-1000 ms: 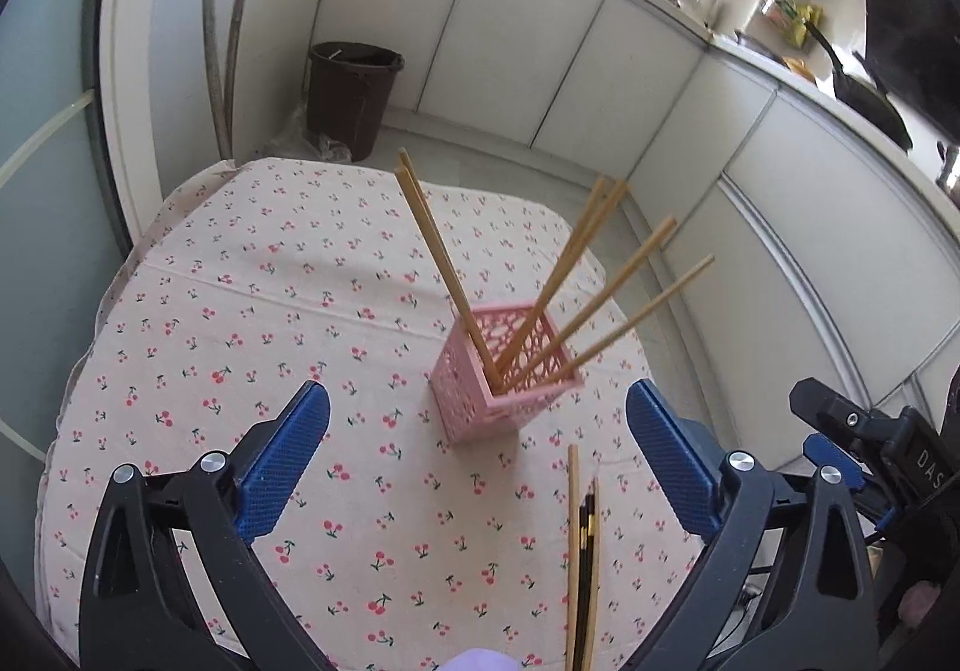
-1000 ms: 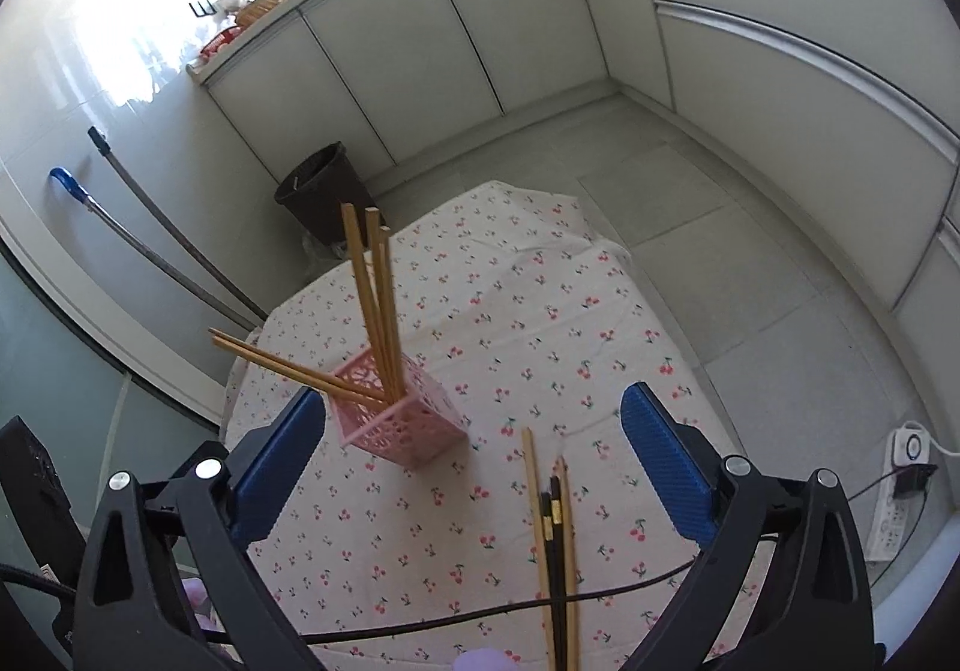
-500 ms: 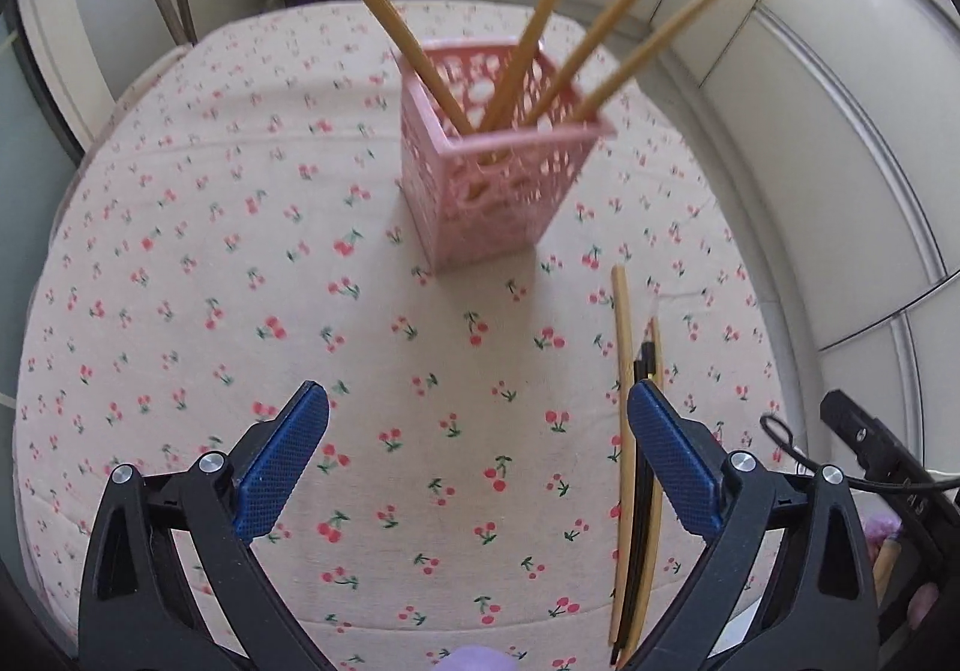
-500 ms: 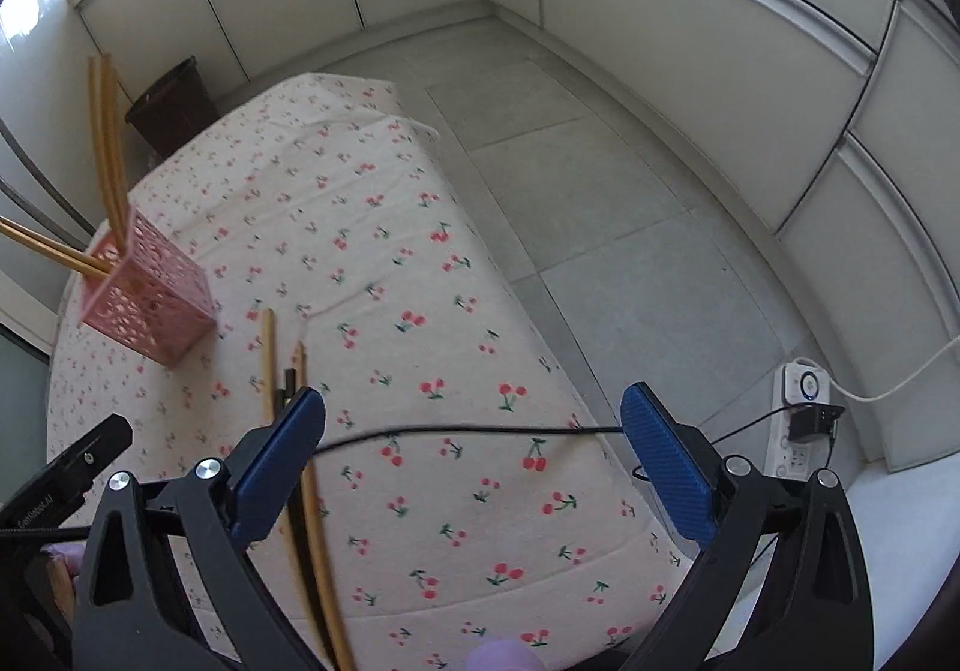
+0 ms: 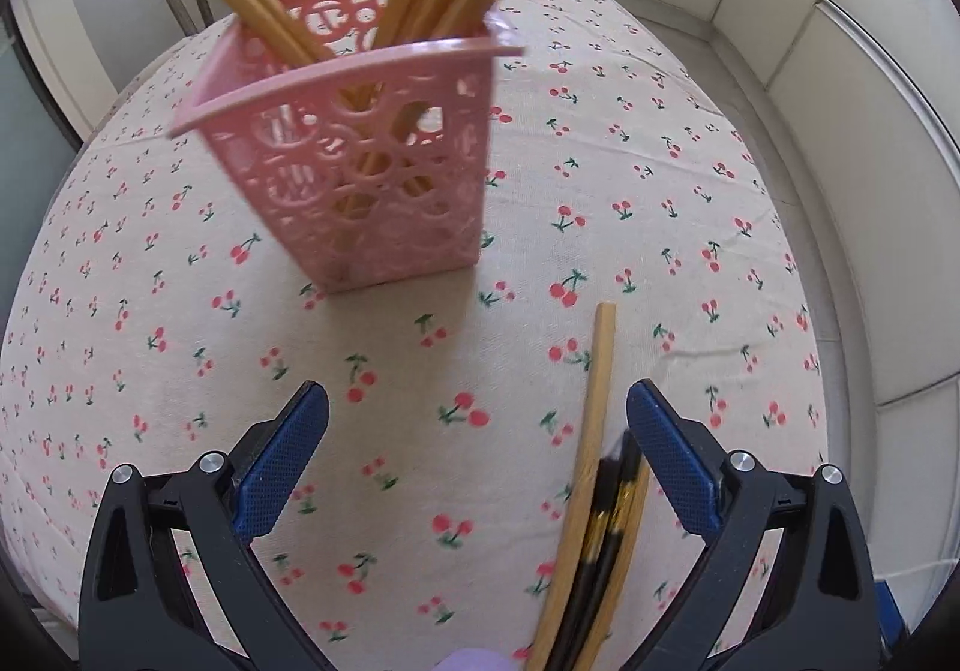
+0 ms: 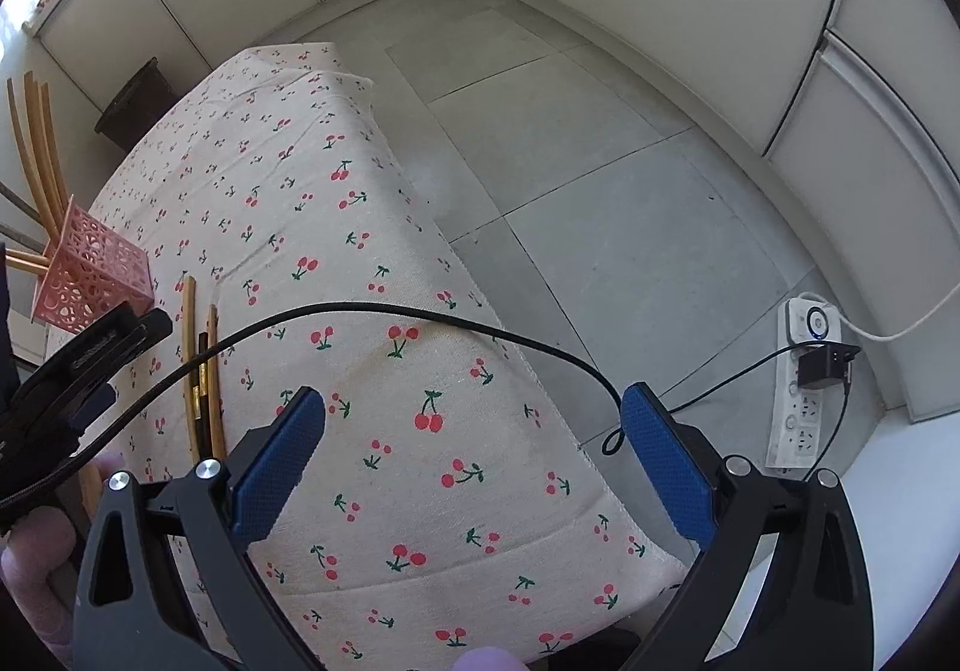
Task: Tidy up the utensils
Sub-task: 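Grasp a wooden chopstick from the row with the left gripper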
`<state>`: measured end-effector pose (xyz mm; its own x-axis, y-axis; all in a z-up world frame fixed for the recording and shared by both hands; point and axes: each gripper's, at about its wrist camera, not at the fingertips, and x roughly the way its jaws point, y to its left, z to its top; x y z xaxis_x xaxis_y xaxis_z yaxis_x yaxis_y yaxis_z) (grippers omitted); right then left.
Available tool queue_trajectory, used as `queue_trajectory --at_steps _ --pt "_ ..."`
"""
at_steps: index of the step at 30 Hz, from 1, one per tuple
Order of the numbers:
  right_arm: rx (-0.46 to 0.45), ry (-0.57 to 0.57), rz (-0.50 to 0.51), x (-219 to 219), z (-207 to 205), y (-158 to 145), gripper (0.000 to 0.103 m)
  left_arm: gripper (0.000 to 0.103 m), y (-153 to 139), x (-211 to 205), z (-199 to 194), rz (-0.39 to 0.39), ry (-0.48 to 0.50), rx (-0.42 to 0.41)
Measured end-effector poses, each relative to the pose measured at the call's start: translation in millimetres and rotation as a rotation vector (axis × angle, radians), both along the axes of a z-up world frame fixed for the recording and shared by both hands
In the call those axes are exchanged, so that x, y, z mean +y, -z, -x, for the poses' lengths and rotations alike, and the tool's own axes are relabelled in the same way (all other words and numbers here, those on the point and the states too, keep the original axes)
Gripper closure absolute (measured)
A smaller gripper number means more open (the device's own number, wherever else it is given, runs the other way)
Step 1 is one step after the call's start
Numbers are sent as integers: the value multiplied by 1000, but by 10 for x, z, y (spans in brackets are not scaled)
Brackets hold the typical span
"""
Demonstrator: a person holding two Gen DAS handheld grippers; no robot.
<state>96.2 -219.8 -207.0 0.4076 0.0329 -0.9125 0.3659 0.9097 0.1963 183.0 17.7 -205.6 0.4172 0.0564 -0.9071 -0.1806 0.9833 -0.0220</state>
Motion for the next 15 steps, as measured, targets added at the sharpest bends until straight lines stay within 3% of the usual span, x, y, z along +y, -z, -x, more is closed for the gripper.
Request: queue_trajectory --at_steps 3,7,9,15 --pt "5 26 -11 -96 17 17 7 12 9 -102 -48 -40 -18 -22" --pt "5 87 -11 -244 10 35 7 24 84 -169 -136 -21 -29 12" --pt "3 110 9 -295 10 28 7 24 109 -201 -153 -41 -35 11" --pt "-21 167 67 -431 32 -25 7 44 81 -373 -156 -59 56 -15"
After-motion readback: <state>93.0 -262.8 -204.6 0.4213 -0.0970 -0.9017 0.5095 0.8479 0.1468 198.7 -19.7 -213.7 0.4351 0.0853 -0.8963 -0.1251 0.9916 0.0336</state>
